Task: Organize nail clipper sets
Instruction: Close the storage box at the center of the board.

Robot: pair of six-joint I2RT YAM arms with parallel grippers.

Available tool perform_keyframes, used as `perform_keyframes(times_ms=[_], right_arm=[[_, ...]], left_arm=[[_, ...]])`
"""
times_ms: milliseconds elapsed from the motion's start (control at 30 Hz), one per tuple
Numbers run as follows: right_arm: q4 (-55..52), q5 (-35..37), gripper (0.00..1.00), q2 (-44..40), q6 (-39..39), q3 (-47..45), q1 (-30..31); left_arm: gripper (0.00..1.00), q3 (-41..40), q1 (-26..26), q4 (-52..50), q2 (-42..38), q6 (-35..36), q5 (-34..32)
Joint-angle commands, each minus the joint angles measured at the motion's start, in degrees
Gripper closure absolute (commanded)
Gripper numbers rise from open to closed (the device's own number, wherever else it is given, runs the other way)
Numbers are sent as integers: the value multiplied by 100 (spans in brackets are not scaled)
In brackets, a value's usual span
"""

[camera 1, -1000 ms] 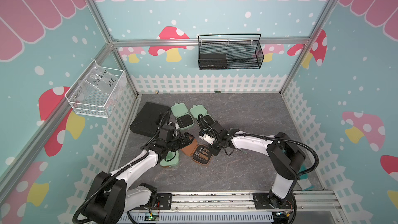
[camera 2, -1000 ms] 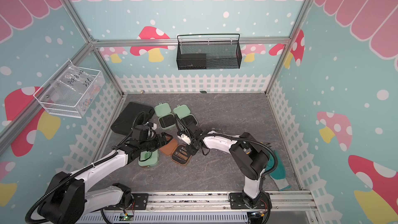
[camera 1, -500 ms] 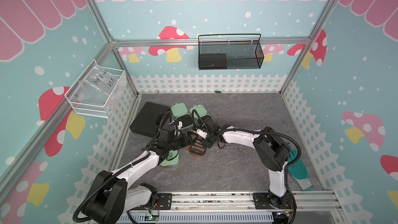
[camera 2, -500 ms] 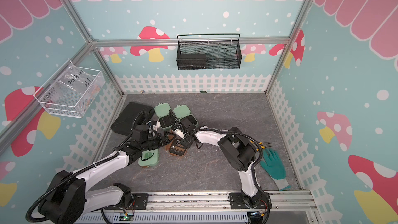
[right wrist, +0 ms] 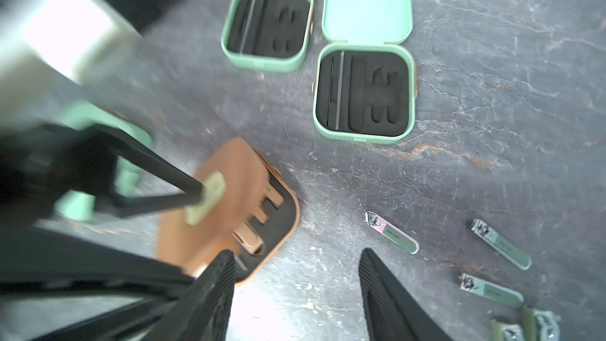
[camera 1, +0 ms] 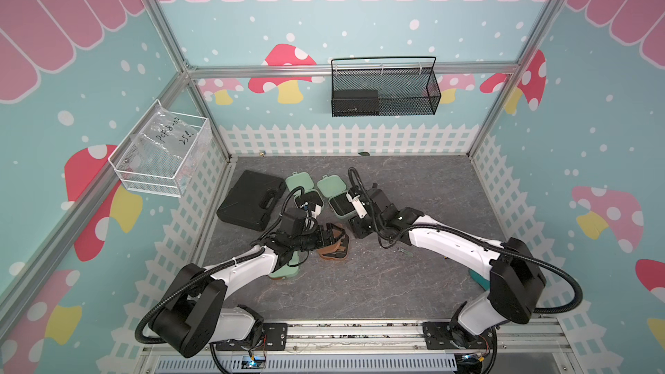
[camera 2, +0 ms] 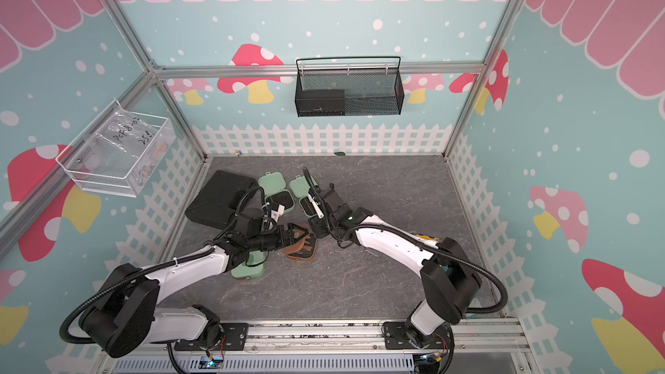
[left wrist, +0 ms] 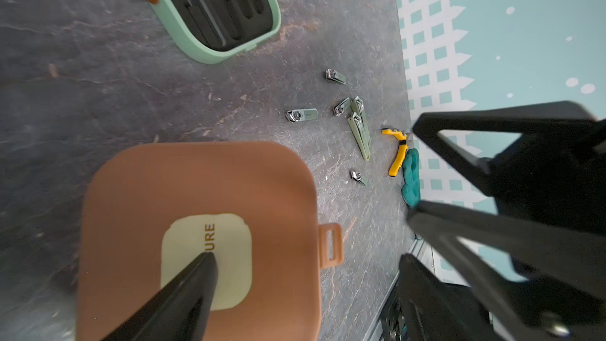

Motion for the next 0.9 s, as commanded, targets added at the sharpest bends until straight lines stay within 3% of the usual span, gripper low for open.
perform_keyframes(times_ms=[0,300,533,867], right_arm=[[174,-687,37,-94,972,-418,-247],[1096,-1801,46,564,1439,-861,-297],[1447,-2030,54,1239,1486,-800,-290],[1369,-2014,73,1969,1157,-537,-290]], left_arm=[[12,73,-114,387,274,-96,59],[12,-53,-133,-163,631,-78,-808],[12,122,-133,-717,715,48,-1248],[12,645,-141,-2449,756,530,-2300]])
